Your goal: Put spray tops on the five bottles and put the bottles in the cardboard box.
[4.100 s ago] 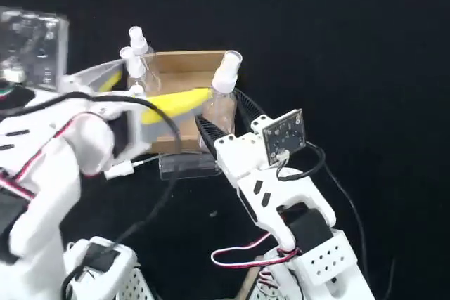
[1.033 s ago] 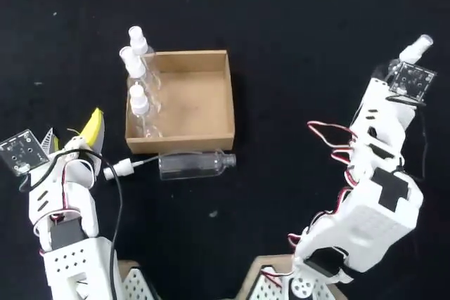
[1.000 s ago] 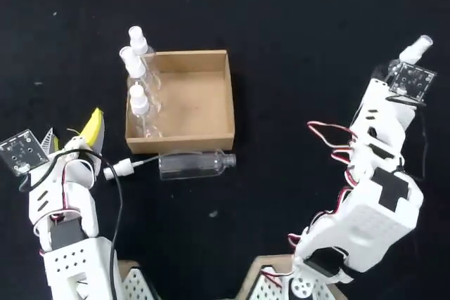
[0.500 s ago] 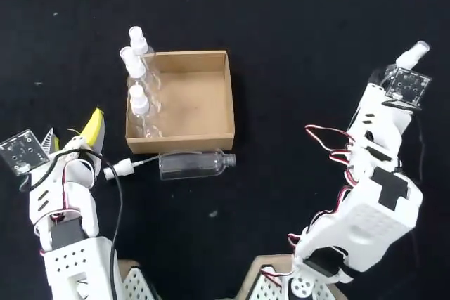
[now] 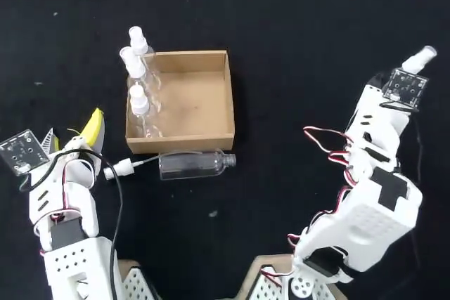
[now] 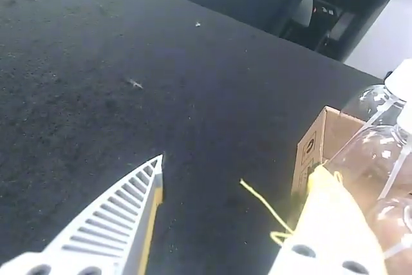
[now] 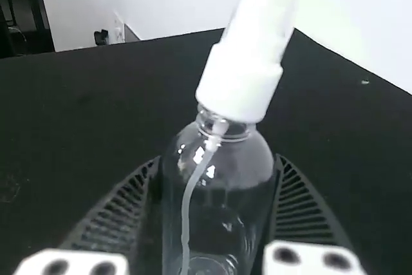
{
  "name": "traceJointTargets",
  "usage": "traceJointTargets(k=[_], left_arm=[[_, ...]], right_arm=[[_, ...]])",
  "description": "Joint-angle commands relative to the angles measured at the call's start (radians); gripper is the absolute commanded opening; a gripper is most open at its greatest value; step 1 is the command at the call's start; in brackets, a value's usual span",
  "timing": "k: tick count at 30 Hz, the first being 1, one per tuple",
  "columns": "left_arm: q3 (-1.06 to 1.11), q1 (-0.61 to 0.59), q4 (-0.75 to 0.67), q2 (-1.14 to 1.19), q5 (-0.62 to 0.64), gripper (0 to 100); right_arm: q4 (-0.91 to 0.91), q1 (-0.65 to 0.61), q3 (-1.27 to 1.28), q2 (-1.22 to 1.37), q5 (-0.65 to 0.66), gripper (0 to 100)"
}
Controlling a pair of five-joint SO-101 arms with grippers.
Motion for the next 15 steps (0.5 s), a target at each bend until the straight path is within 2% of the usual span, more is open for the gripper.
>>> traceJointTargets(k=[1,4,9,15], left_arm=[[0.024,0.013,0.002,-0.015,-0.002,24],[0.024,0.013,0.002,-0.015,-0.002,24],[0.024,0.015,0.002,-0.015,-0.002,24],[0.024,0.015,0.003,-0.015,-0.002,24]], right_arm=[[-0.008,-0.006,0.004,-0.018,0.008,18.5],[-0.002,-0.015,0.01,-0.041,0.009,19.6],[0.0,-0.046,0.065,-0.127,0.005,29.7],[0.0,-0.048,0.085,-0.194,0.005,28.6]])
